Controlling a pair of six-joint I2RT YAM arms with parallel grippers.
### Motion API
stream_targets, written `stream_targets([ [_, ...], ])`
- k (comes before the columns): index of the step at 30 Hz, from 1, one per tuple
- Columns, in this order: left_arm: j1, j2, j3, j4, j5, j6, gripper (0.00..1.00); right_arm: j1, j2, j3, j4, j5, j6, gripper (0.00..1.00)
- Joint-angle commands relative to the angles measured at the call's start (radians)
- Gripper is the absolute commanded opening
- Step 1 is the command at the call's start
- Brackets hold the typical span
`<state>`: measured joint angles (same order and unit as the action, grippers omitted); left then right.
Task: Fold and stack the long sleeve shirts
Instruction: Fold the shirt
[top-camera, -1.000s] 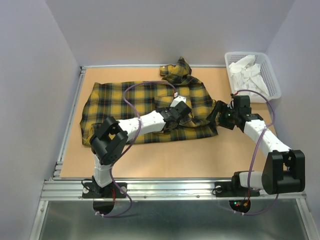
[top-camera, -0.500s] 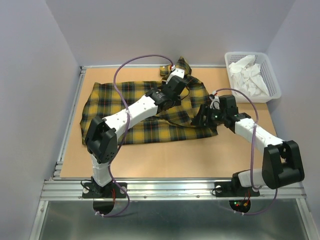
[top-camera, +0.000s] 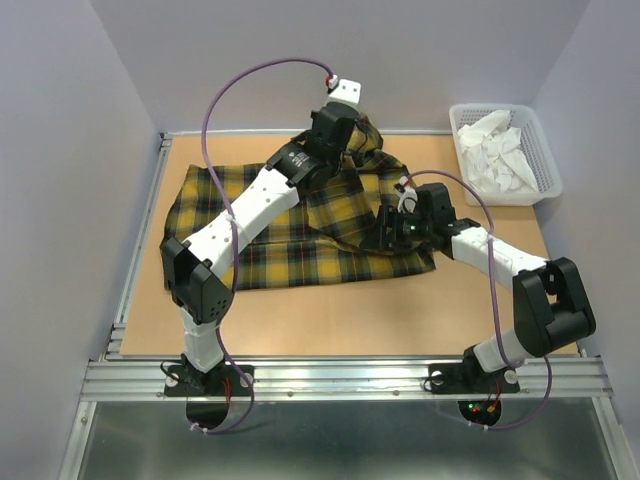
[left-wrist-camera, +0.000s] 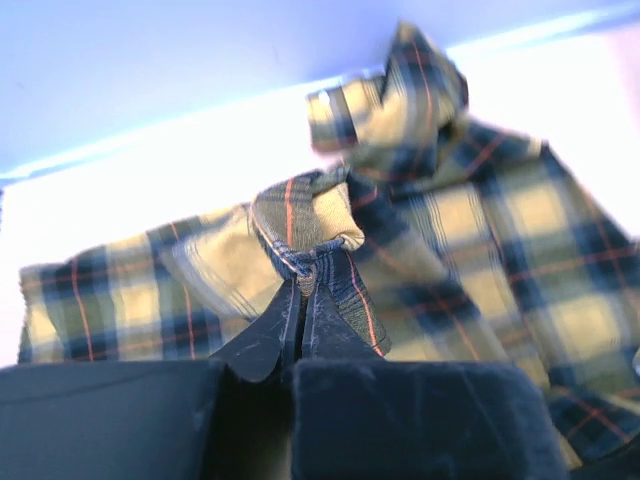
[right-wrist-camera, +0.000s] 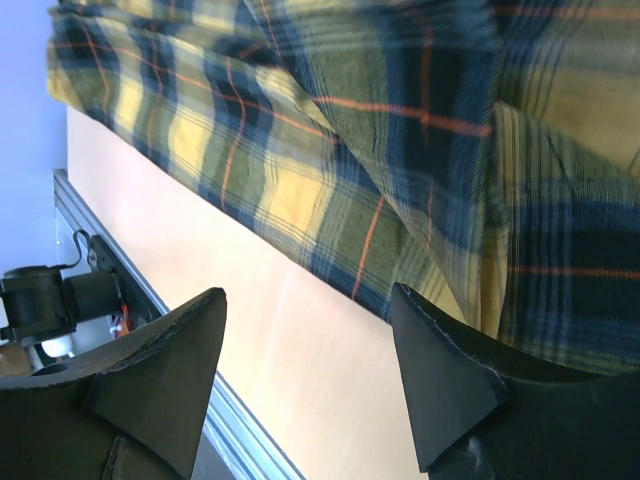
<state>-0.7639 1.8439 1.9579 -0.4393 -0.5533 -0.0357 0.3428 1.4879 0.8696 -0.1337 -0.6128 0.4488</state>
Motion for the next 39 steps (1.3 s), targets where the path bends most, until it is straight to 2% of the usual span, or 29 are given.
stream_targets([
  [1,0.024,0.006,0.098,0.005,-0.036,0.030,0.00,0.010,0.003,0.068,0.066,-0.019,0.005,0.72],
  [10,0.057,0.031,0.193,0.054,-0.023,0.076,0.00,0.015,0.028,0.112,0.069,-0.047,0.004,0.69],
  [16,0.063,0.041,0.228,0.088,0.021,0.091,0.00,0.016,0.078,0.120,0.074,0.048,-0.015,0.66],
  [22,0.071,0.023,0.204,0.116,0.053,0.089,0.00,0.007,0.141,0.147,0.078,0.200,-0.042,0.56],
  [30,0.092,-0.029,0.110,0.131,0.072,0.076,0.00,-0.011,0.216,0.213,0.098,0.235,-0.048,0.52],
  [39,0.097,-0.098,-0.013,0.175,0.142,0.098,0.00,-0.024,0.259,0.194,0.120,0.268,-0.041,0.47],
])
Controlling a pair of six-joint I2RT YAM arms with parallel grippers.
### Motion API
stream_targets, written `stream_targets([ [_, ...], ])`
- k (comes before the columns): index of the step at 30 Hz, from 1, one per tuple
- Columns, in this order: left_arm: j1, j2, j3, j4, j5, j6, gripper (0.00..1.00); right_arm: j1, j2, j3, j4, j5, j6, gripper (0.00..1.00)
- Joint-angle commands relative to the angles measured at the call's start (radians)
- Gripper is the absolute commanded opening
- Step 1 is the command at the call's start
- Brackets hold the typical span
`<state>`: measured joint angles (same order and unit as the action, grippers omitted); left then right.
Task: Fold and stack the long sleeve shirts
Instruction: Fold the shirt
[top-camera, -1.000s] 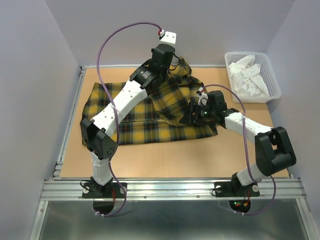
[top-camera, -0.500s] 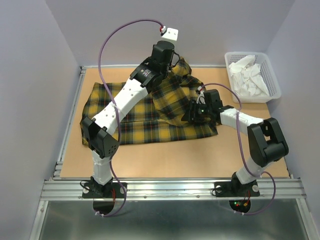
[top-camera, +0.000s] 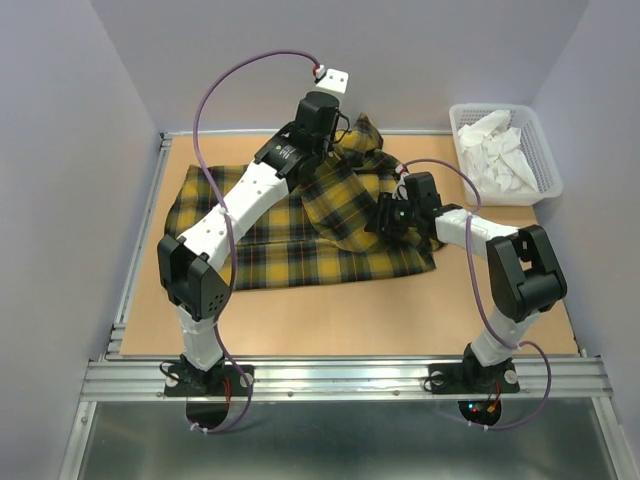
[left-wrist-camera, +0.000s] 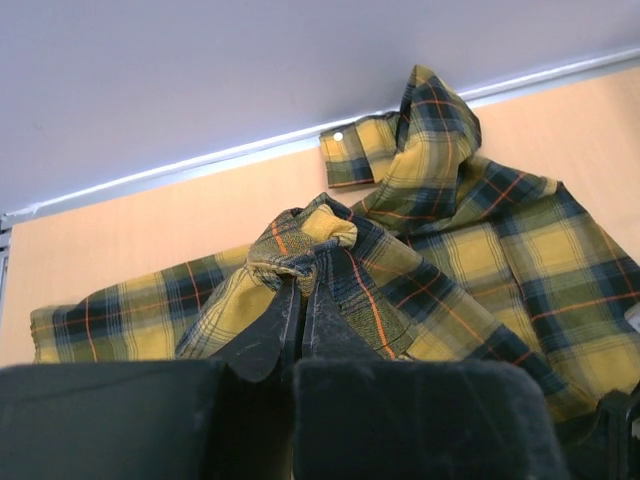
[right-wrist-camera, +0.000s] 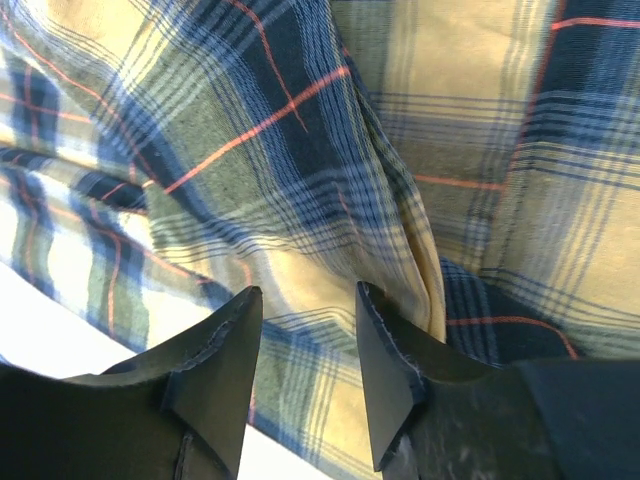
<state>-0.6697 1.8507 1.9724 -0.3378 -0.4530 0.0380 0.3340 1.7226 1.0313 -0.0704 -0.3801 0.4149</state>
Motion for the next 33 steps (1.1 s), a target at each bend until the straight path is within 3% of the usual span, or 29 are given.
stream_targets([
  [1,0.004,-0.114,-0.059,0.082,0.054,0.036,0.00,-0.016,0.035,0.029,0.061,0.040,-0.004,0.47],
  [9,0.031,-0.214,-0.197,0.135,0.243,0.169,0.00,-0.030,0.089,-0.011,0.107,0.063,0.025,0.41],
  [20,0.036,-0.399,-0.492,0.160,0.477,0.483,0.00,-0.039,0.092,-0.016,0.123,0.066,0.065,0.40],
  [25,0.036,-0.504,-0.661,0.140,0.461,0.572,0.00,-0.039,0.083,-0.019,0.123,0.060,0.079,0.40],
  [33,-0.019,-0.651,-0.909,0.120,0.170,0.672,0.00,-0.039,0.081,-0.019,0.123,0.035,0.084,0.39],
])
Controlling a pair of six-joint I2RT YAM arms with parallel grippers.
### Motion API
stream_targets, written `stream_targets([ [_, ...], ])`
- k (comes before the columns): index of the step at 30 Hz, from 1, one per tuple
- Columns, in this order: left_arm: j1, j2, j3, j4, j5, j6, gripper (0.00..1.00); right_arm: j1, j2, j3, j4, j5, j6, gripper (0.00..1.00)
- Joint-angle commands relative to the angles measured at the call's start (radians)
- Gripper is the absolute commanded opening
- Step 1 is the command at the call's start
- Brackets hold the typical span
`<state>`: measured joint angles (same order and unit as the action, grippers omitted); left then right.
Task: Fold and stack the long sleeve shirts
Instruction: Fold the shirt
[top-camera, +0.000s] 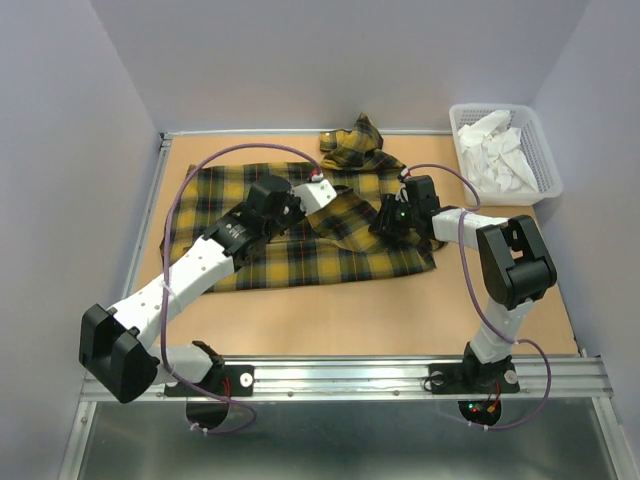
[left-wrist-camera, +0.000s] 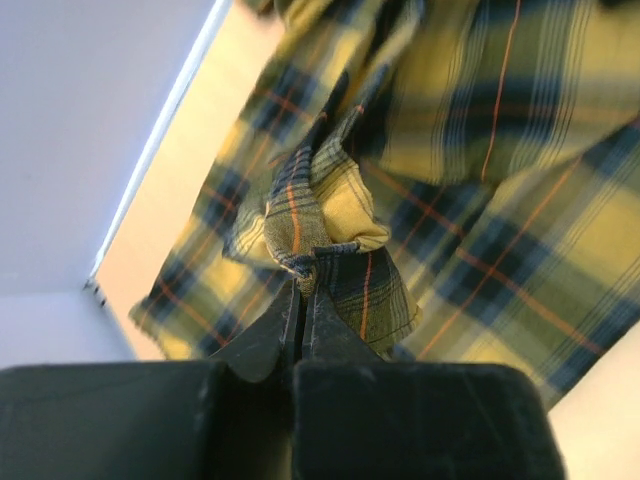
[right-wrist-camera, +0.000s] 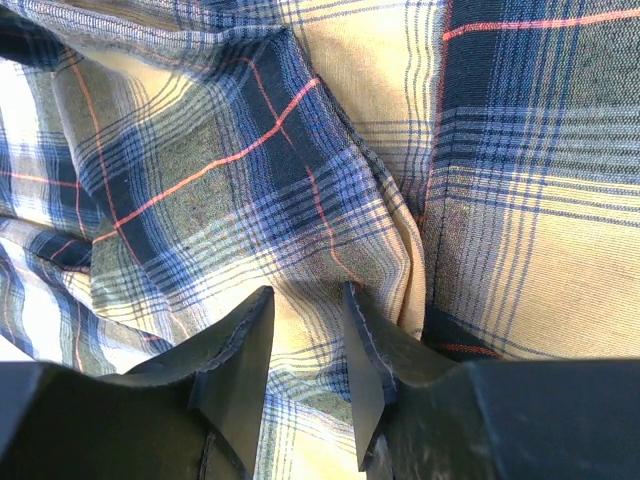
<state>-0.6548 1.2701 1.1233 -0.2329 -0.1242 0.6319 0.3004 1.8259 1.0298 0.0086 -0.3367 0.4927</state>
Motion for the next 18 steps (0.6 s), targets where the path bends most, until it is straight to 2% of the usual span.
stream_targets([
  [1,-0.046,-0.083,-0.107,0.017,-0.184,0.090,0.00,-0.006,-0.022,-0.016,0.044,-0.012,0.007,0.40],
  [8,-0.130,-0.217,-0.308,0.049,-0.368,0.130,0.00,-0.006,-0.022,-0.007,0.042,-0.024,0.014,0.40],
  [13,-0.143,-0.319,-0.466,0.084,-0.425,0.215,0.00,-0.006,-0.025,-0.013,0.041,-0.028,0.021,0.39],
  [18,-0.144,-0.397,-0.560,0.096,-0.439,0.291,0.00,-0.006,-0.031,-0.025,0.037,-0.030,0.026,0.39],
])
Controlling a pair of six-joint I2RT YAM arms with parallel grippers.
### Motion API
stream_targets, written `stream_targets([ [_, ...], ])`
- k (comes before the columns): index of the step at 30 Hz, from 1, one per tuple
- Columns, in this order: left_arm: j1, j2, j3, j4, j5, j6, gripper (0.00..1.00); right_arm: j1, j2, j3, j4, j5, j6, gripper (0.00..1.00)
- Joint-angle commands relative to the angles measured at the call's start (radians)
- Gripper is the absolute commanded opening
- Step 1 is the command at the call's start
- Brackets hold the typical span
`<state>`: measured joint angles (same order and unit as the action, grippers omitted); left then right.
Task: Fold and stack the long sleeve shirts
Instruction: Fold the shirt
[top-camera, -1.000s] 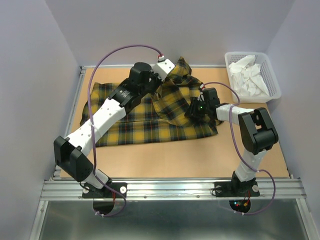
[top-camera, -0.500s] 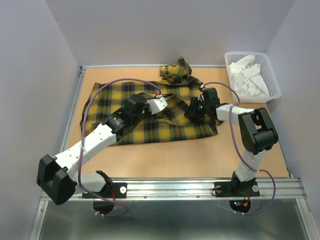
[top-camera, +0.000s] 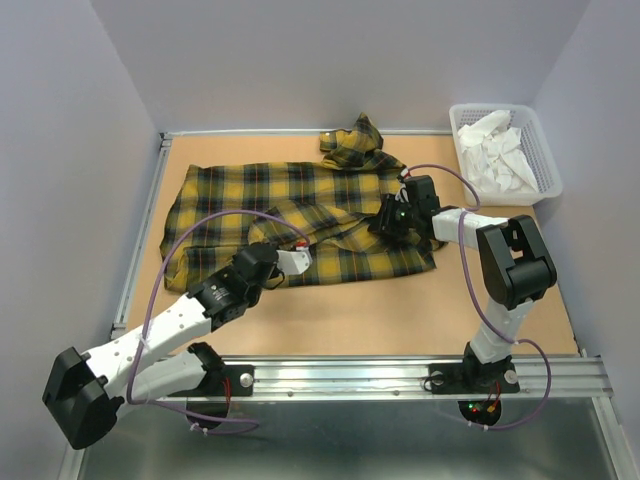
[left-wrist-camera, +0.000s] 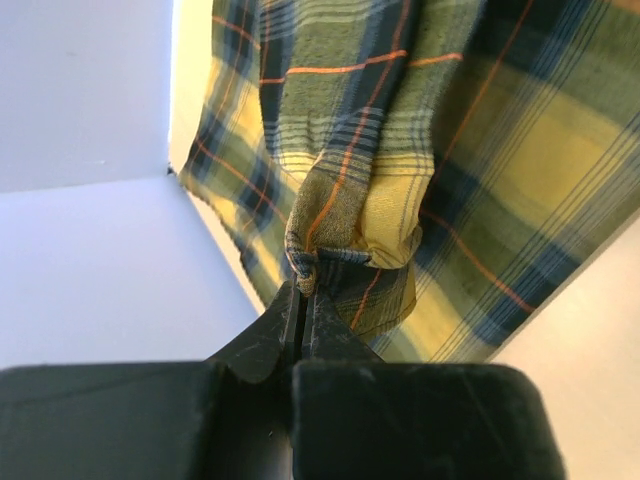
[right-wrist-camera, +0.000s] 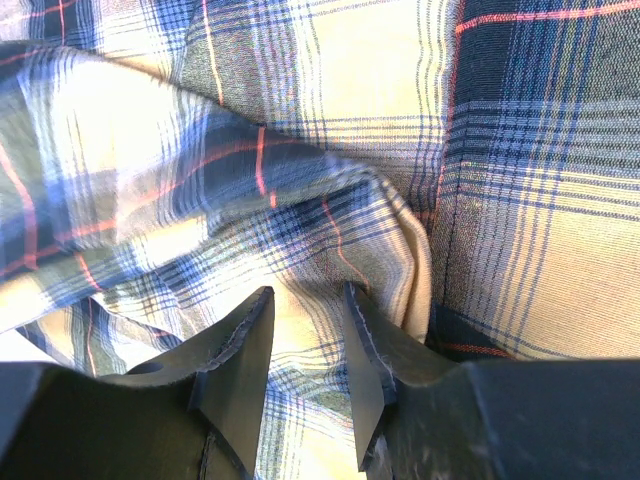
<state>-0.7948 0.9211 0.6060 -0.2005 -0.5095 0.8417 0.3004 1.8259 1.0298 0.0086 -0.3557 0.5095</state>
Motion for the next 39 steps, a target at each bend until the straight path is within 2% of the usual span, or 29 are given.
stream_targets([
  [1,-0.004,-0.056,-0.082,0.073,-0.057,0.112,0.00,-0.006,-0.031,-0.030,0.037,-0.009,0.011,0.39],
  [3,-0.004,-0.076,-0.126,0.124,-0.076,0.135,0.10,-0.006,-0.034,-0.031,0.037,-0.009,0.012,0.39],
  [7,-0.003,-0.110,-0.224,0.196,-0.106,0.186,0.13,-0.006,-0.043,-0.039,0.037,-0.009,0.014,0.40],
  [10,-0.001,-0.126,-0.255,0.257,-0.118,0.233,0.21,-0.006,-0.062,-0.054,0.037,-0.002,0.008,0.40],
  [13,0.000,-0.126,-0.255,0.257,-0.136,0.226,0.42,-0.006,-0.076,-0.063,0.037,-0.002,0.007,0.40],
  [14,0.002,-0.125,-0.223,0.248,-0.136,0.208,0.58,-0.006,-0.088,-0.065,0.036,-0.003,0.009,0.40],
  [20,0.016,-0.091,-0.003,0.107,0.020,-0.030,0.92,-0.006,-0.140,-0.074,0.030,-0.005,0.008,0.41],
  [25,0.025,-0.004,0.136,0.023,0.160,-0.257,0.99,-0.006,-0.191,-0.070,0.007,-0.019,0.011,0.43],
  [28,0.066,0.048,0.256,0.016,0.197,-0.468,0.99,-0.006,-0.224,-0.066,-0.004,-0.025,0.012,0.43],
  [29,0.112,0.065,0.283,0.010,0.193,-0.603,0.99,-0.006,-0.232,-0.066,-0.005,-0.026,0.014,0.43],
  [31,0.167,0.137,0.340,-0.060,0.189,-0.744,0.99,-0.006,-0.252,-0.066,-0.006,-0.028,0.015,0.43],
  [32,0.225,0.165,0.394,-0.129,0.171,-0.909,0.99,-0.006,-0.258,-0.066,-0.006,-0.029,0.017,0.43],
  [34,0.290,0.238,0.446,-0.203,0.157,-1.053,0.99,-0.006,-0.270,-0.066,-0.041,-0.029,0.020,0.43],
  [35,0.319,0.260,0.455,-0.268,0.149,-1.117,0.99,-0.006,-0.272,-0.066,-0.042,-0.032,0.020,0.43],
  [39,0.520,0.297,0.394,-0.306,0.254,-1.387,0.96,-0.006,-0.277,-0.071,-0.052,-0.042,0.018,0.44],
])
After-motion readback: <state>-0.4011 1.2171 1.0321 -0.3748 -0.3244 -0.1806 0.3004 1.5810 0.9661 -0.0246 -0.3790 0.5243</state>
